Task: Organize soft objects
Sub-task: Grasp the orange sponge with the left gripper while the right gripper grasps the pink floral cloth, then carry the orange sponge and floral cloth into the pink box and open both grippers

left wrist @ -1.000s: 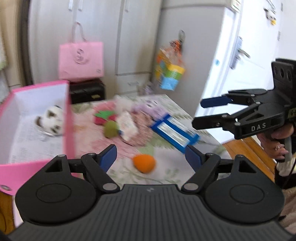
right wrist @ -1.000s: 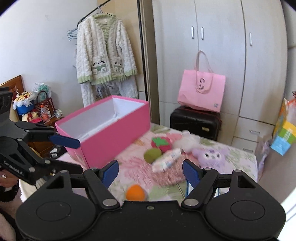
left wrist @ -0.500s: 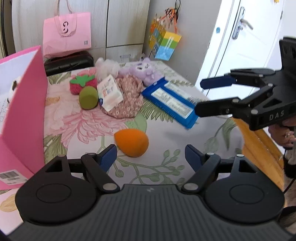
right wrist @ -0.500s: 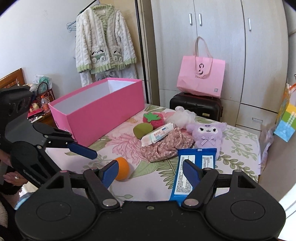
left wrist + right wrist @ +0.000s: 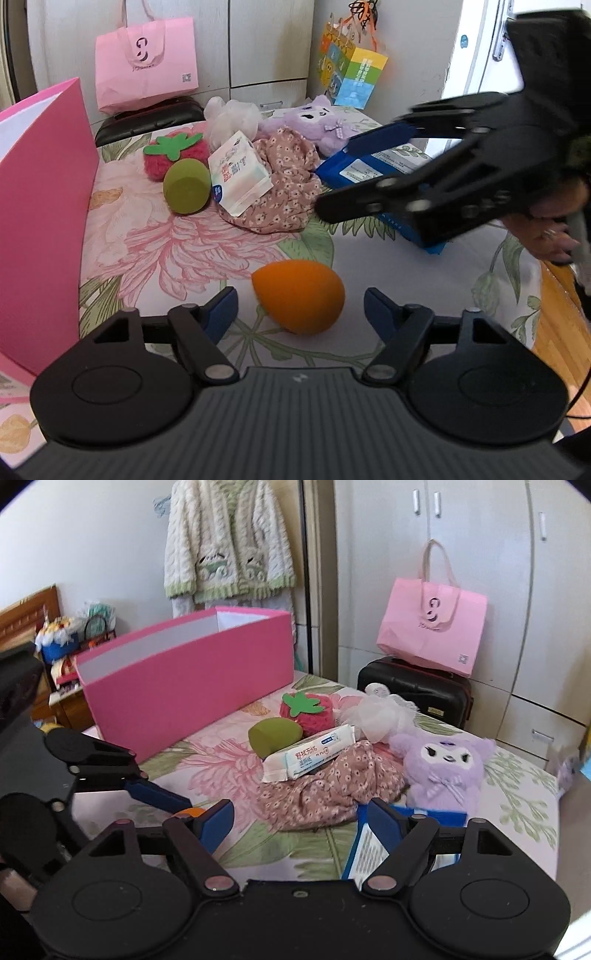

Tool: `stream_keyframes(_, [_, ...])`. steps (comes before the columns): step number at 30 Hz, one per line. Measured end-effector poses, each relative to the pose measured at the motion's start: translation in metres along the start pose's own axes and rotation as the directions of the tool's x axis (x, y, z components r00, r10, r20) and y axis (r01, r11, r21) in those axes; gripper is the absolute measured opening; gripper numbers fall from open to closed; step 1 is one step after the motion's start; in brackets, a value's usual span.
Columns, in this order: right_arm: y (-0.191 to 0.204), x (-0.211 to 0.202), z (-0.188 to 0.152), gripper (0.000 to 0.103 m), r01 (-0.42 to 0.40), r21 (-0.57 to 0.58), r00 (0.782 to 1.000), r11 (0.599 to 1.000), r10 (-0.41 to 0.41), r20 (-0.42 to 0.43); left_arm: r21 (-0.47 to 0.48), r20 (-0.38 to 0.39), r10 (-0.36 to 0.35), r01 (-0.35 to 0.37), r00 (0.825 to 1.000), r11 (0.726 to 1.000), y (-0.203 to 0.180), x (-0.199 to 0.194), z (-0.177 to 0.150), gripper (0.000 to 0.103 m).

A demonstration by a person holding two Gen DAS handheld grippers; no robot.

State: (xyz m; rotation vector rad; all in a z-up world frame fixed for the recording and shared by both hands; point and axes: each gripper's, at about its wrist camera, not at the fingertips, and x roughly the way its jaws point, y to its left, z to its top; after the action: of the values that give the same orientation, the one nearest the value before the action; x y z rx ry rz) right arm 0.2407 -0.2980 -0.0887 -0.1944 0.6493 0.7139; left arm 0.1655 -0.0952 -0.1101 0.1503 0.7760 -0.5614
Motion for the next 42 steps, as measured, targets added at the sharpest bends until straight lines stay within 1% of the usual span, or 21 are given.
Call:
stream_keyframes(2, [-0.002, 0.011, 0.003, 0.085, 0.001, -0.020, 1.000, 1.000, -0.002, -0.011, 0.014, 0.014, 0.008, -0.008, 1.000, 1.000, 0.000, 0.001, 0.000, 0.058])
stream_keyframes(4, [-0.003, 0.022, 0.007, 0.087, 0.040, -0.049, 0.999, 0.998, -0.041, -0.019, 0.020, 0.027, 0.008, -0.009, 1.000, 1.000, 0.002, 0.002, 0.001, 0.051])
stream_keyframes(7, [-0.005, 0.035, 0.011, 0.088, 0.075, -0.089, 0.996, 0.993, -0.078, -0.038, 0.001, 0.034, -0.017, 0.017, 0.999, 1.000, 0.007, 0.003, 0.003, 0.050])
stream_keyframes(11, [-0.011, 0.051, 0.015, 0.091, 0.047, -0.106, 0.996, 0.993, -0.055, -0.074, -0.020, 0.045, -0.035, 0.036, 0.998, 0.999, 0.012, 0.005, 0.005, 0.049])
stream_keyframes(13, [-0.014, 0.061, 0.016, 0.092, 0.047, -0.124, 0.993, 0.991, -0.059, -0.099, -0.025, 0.048, -0.046, 0.047, 0.998, 0.999, 0.014, 0.006, 0.005, 0.049])
stream_keyframes(15, [-0.017, 0.066, 0.020, 0.100, 0.055, -0.132, 0.991, 0.990, -0.071, -0.114, -0.011, 0.050, -0.058, 0.058, 0.997, 0.998, 0.015, 0.006, 0.004, 0.049])
stream_keyframes(19, [-0.023, 0.071, 0.025, 0.100, 0.031, -0.109, 0.989, 0.994, -0.046, -0.139, 0.029, 0.040, -0.067, 0.066, 0.997, 0.997, 0.013, 0.005, 0.004, 0.049])
stream_keyframes(20, [-0.023, 0.071, 0.024, 0.098, 0.024, -0.106, 0.990, 0.994, -0.039, -0.138, 0.026, 0.038, -0.070, 0.069, 0.997, 0.997, 0.013, 0.005, 0.004, 0.049])
stream_keyframes(22, [-0.021, 0.067, 0.023, 0.085, -0.011, -0.095, 0.991, 0.995, -0.002, -0.133, 0.007, 0.038, -0.076, 0.076, 0.996, 0.997, 0.015, 0.005, 0.005, 0.049])
stream_keyframes(23, [-0.018, 0.064, 0.024, 0.070, -0.022, -0.086, 0.991, 0.996, 0.010, -0.134, -0.004, 0.040, -0.077, 0.078, 0.996, 0.997, 0.017, 0.005, 0.005, 0.049])
stream_keyframes(24, [-0.014, 0.061, 0.023, 0.054, -0.014, -0.092, 0.991, 0.996, 0.001, -0.132, -0.014, 0.042, -0.077, 0.077, 0.996, 0.997, 0.017, 0.005, 0.005, 0.049])
stream_keyframes(25, [-0.009, 0.057, 0.021, 0.047, 0.003, -0.108, 0.992, 0.994, -0.017, -0.127, -0.020, 0.044, -0.074, 0.075, 0.996, 0.997, 0.017, 0.004, 0.005, 0.049])
stream_keyframes(26, [-0.004, 0.053, 0.019, 0.030, 0.018, -0.116, 0.993, 0.993, -0.031, -0.113, -0.023, 0.046, -0.070, 0.071, 0.996, 0.997, 0.017, 0.003, 0.005, 0.049])
stream_keyframes(27, [-0.002, 0.049, 0.018, 0.024, 0.030, -0.106, 0.995, 0.994, -0.040, -0.096, -0.019, 0.049, -0.064, 0.065, 0.997, 0.998, 0.016, 0.002, 0.004, 0.048])
stream_keyframes(30, [0.003, 0.036, 0.011, 0.022, 0.067, -0.045, 0.995, 0.997, -0.070, -0.069, -0.026, 0.066, -0.044, 0.045, 0.997, 0.999, 0.015, -0.002, 0.004, 0.048])
stream_keyframes(33, [0.010, 0.021, 0.004, 0.022, 0.106, -0.039, 0.994, 0.994, -0.107, -0.032, -0.035, 0.079, -0.039, 0.042, 0.996, 0.999, 0.015, -0.009, 0.004, 0.048])
stream_keyframes(42, [0.027, -0.016, -0.006, 0.022, 0.147, 0.022, 0.989, 0.989, -0.147, 0.017, -0.061, 0.093, -0.012, 0.018, 0.996, 0.998, 0.014, -0.032, -0.002, 0.048])
